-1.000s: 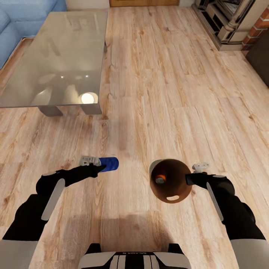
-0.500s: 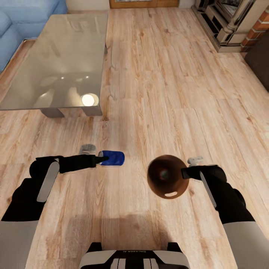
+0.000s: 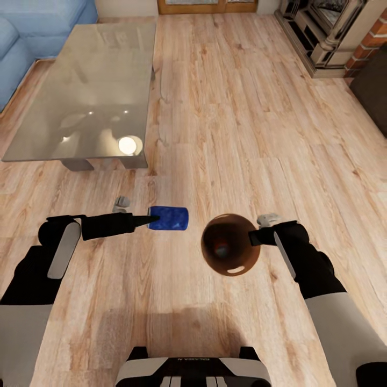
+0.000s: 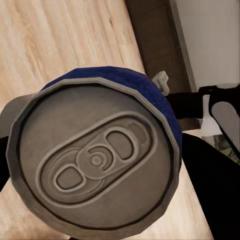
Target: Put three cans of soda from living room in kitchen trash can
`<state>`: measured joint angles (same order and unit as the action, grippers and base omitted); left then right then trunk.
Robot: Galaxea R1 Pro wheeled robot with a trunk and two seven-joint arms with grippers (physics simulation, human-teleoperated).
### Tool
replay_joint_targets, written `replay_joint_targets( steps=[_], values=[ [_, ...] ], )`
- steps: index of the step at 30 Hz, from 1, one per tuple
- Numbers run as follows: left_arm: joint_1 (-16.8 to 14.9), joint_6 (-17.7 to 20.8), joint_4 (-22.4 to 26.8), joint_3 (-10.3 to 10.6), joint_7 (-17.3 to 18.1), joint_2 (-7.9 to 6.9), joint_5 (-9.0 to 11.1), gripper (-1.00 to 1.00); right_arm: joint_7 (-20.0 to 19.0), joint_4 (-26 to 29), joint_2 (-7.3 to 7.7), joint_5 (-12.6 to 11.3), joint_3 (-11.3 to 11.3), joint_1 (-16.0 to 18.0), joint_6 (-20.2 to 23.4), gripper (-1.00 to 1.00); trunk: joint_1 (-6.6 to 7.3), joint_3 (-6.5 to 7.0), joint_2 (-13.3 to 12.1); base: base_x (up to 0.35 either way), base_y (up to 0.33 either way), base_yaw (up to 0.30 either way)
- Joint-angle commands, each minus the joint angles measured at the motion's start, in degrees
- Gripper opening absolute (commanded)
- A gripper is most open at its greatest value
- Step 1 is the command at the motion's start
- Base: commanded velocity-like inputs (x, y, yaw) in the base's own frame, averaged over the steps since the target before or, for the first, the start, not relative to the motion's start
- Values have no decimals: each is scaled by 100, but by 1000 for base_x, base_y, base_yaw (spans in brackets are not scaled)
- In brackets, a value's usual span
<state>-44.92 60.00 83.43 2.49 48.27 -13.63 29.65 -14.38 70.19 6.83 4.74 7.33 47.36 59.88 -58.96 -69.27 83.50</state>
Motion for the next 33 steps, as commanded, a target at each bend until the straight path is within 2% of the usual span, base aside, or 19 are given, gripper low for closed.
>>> replay_joint_targets(
  steps=[1, 4, 5, 6, 7, 8, 9, 10, 11, 13, 14, 17, 19, 23, 26, 29, 31, 33],
  values=[
    [-3, 0, -6, 1, 20, 7, -12, -100, -14, -24, -15, -132, 40, 28, 12, -100, 23, 19, -42, 0, 0, 0],
    [-28, 0, -21, 12, 88, 111, -9, -100, -1, -182, -85, -127, 238, 115, 12, -100, 89, 72, -162, 0, 0, 0],
    [-45, 0, -26, 21, 97, 278, -18, -100, 5, -239, -151, -125, 315, 137, 12, -100, 89, 72, -162, 0, 0, 0],
    [-50, 0, -29, 25, 93, 349, -24, -100, 7, -254, -168, -124, 333, 141, 12, -100, 89, 72, -162, 0, 0, 0],
    [-56, 0, -37, 31, 82, 506, -39, -100, 15, -275, -200, -124, 357, 148, 12, -100, 89, 72, -162, 0, 0, 0],
    [-58, 0, -46, 34, 76, 584, -48, -100, 25, -284, -214, -124, 366, 150, 12, -100, 89, 72, -162, 0, 0, 0],
    [-64, 0, -88, 42, 52, 723, -65, -100, 51, -311, -247, -123, 382, 154, 12, -100, 89, 72, -162, 0, 0, 0],
    [-91, 0, -205, 60, -5, 879, -82, -100, 104, -370, -332, -123, 396, 160, 12, -100, 89, 72, -162, 0, 0, 0],
    [-161, 0, -305, 95, -62, 945, -89, -100, 144, -400, -388, -123, 401, 170, 12, -100, 89, 72, -162, 0, 0, 0],
    [-246, 0, -421, 178, -133, 988, -93, -100, 180, -420, -439, -123, 406, 188, 12, -100, 89, 72, -162, 0, 0, 0],
    [-315, 0, -535, 348, -231, 1015, -97, -100, 212, -432, -485, -123, 412, 203, 12, -100, 89, 72, -162, 0, 0, 0],
    [-388, 0, -711, 636, -402, 1044, -108, -100, 251, -445, -560, -109, 479, 219, 12, -100, 89, 72, -162, 0, 0, 0],
    [-413, 0, -863, 740, -556, 1054, -113, -100, 264, -449, -590, -80, 560, 226, 12, -100, 89, 72, -162, 0, 0, 0],
    [-428, 0, -1003, 821, -815, 1058, -116, -100, 272, -449, -609, -59, 611, 245, 12, -100, 89, 72, -162, 0, 0, 0],
    [-430, 0, -1076, 1153, -1101, 1056, -115, -100, 276, -452, -622, -48, 638, 320, 12, -100, 89, 72, -162, 0, 0, 0],
    [-432, -106, -1113, 1335, -1179, 1055, -116, -100, 277, -453, -630, -45, 643, 340, 12, -100, 89, 72, -162, 0, 0, 0],
    [-432, -176, -1125, 1385, -1201, 1055, -120, -100, 277, -453, -640, -45, 645, 344, 12, -100, 89, 72, -162, 0, 0, 0],
    [-429, -297, -1138, 1476, -1316, 1055, -268, -100, 277, -449, -675, -44, 646, 350, 12, -100, 89, 72, -162, 0, 0, 0]
  ],
)
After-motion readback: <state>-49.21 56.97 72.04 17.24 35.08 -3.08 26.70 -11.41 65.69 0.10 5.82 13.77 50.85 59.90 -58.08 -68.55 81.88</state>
